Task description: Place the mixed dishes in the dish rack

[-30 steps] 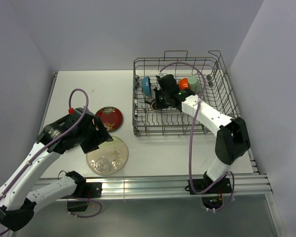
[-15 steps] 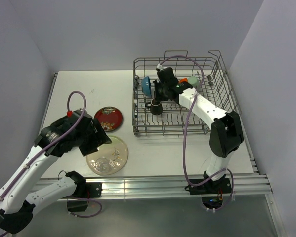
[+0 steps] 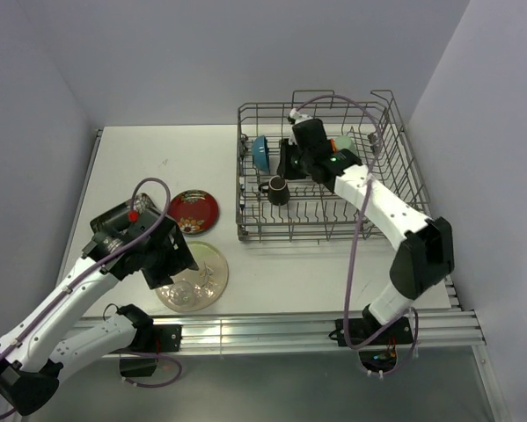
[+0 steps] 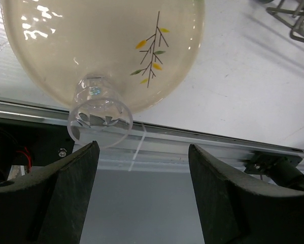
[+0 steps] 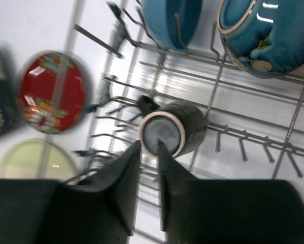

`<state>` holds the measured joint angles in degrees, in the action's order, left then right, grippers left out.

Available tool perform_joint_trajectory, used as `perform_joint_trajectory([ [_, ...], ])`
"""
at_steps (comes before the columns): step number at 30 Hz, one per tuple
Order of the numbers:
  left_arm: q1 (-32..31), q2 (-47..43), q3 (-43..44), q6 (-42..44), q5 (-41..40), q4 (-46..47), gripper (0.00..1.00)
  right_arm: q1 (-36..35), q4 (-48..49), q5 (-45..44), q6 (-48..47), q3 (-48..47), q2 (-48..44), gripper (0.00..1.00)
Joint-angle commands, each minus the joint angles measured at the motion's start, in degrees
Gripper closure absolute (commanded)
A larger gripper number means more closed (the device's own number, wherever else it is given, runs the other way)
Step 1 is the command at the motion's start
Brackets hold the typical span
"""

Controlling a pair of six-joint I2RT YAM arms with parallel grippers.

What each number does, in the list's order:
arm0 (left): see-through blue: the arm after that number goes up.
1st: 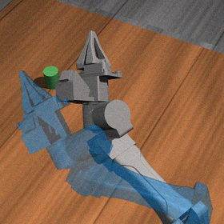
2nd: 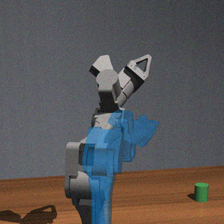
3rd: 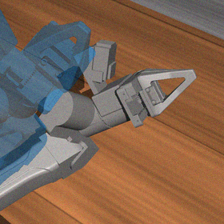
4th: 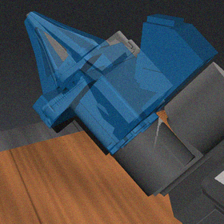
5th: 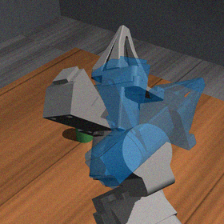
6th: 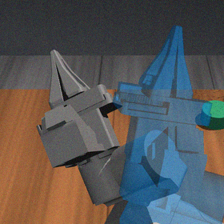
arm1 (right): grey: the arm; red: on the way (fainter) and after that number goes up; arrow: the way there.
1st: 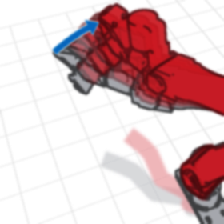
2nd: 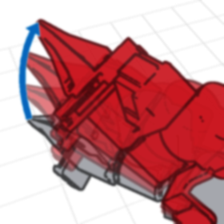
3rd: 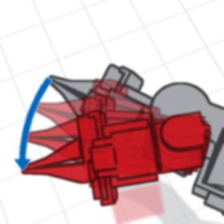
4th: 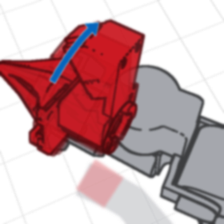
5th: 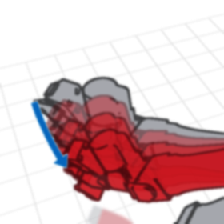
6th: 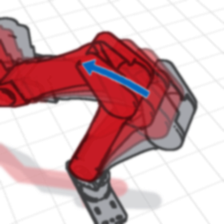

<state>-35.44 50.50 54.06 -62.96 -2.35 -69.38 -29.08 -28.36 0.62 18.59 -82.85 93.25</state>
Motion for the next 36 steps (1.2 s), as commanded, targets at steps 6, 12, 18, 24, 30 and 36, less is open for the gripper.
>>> perform_joint_trajectory([
  [6, 0.02, 1.88, -4.40, -0.85, -0.38, 5.04, 0.24, -0.45, -2.92, 1.22, 0.83, -1.09, -16.60, 0.54],
  [12, -0.07, 5.48, -6.95, 0.38, 0.77, 7.77, 0.24, -0.45, -7.93, 0.09, 0.83, 0.84, -26.79, 0.53],
  [18, -0.51, 6.63, -10.02, -0.15, 1.47, 10.32, 0.25, -0.45, -12.77, -1.94, 0.92, 1.64, -34.97, 0.53],
  [24, -0.77, 11.98, -13.36, 1.61, 3.39, 16.29, 0.28, -0.45, -14.97, -1.76, 2.77, 3.74, -39.90, 0.53],
  [30, -0.68, 15.85, -13.11, 3.89, 4.98, 18.85, 0.59, -0.45, -18.39, -3.52, 3.29, 3.57, -43.77, 0.53],
  [36, -0.60, 13.93, 3.53, 7.41, 2.71, 9.99, 1.00, -0.45, -21.12, 3.56, 5.66, 1.90, -42.28, 0.41],
])
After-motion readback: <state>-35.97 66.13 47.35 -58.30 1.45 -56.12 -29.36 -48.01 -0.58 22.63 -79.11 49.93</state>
